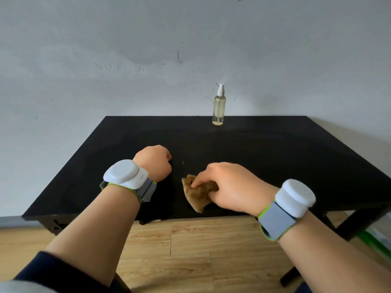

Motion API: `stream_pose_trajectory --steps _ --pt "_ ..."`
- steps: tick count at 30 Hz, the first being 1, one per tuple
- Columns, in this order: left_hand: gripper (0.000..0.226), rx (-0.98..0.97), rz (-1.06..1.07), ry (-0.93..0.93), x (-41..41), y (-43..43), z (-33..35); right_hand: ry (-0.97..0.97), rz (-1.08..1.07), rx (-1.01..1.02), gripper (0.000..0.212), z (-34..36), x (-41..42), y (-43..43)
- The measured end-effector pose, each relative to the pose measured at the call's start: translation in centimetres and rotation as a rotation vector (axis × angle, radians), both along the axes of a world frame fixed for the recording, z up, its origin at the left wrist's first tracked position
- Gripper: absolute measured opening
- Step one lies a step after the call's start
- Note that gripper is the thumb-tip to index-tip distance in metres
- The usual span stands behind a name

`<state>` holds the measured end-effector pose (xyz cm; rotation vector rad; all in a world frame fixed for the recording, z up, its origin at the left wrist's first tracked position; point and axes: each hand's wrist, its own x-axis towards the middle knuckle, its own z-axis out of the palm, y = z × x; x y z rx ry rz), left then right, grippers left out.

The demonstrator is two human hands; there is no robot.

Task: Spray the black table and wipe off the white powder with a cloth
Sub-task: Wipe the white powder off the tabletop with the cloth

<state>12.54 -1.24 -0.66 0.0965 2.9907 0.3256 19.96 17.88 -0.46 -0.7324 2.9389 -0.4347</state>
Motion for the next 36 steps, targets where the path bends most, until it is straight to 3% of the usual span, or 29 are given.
stream_pose_trajectory --steps 6,9,13,18,22,25,27,31,36 --pt "0.043 0.024 -0.024 0.027 0.9 0.0 -0.4 -0.073 0.085 -0.122 0.043 -0.2 3.8 2.6" --pt "0.042 0.045 -0.008 0.039 0.9 -0.3 -0.7 -0.017 -0.063 -0.21 0.046 1.0 2.4 3.9" --pt "0.041 0.061 -0.002 0.054 0.9 -0.5 -1.0 0.025 -0.29 -0.02 0.052 1.2 -0.4 5.6" --pt "0.041 0.062 -0.005 0.056 0.6 -0.5 -1.0 -0.014 -0.145 0.101 0.051 1.0 2.3 3.7" --pt "0.041 0.066 -0.002 0.031 0.3 -0.6 -0.9 -0.153 -0.034 -0.058 0.053 1.6 2.1 1.8" --pt "0.05 0.08 0.005 0.021 0.3 -0.8 -1.0 0.021 -0.095 -0.199 0.052 1.0 -1.2 -0.5" --pt "0.054 0.095 0.011 0.036 0.4 -0.8 -1.1 0.093 -0.14 -0.168 0.049 0.6 -3.5 -2.2" --pt "0.048 0.082 0.021 0.067 0.2 -0.4 -1.3 0.059 -0.134 0.053 0.045 0.2 -5.4 -4.0" --pt "0.041 0.09 0.063 0.069 -0.1 -0.2 -1.4 0.046 -0.061 -0.002 0.048 0.0 -1.7 -2.2"
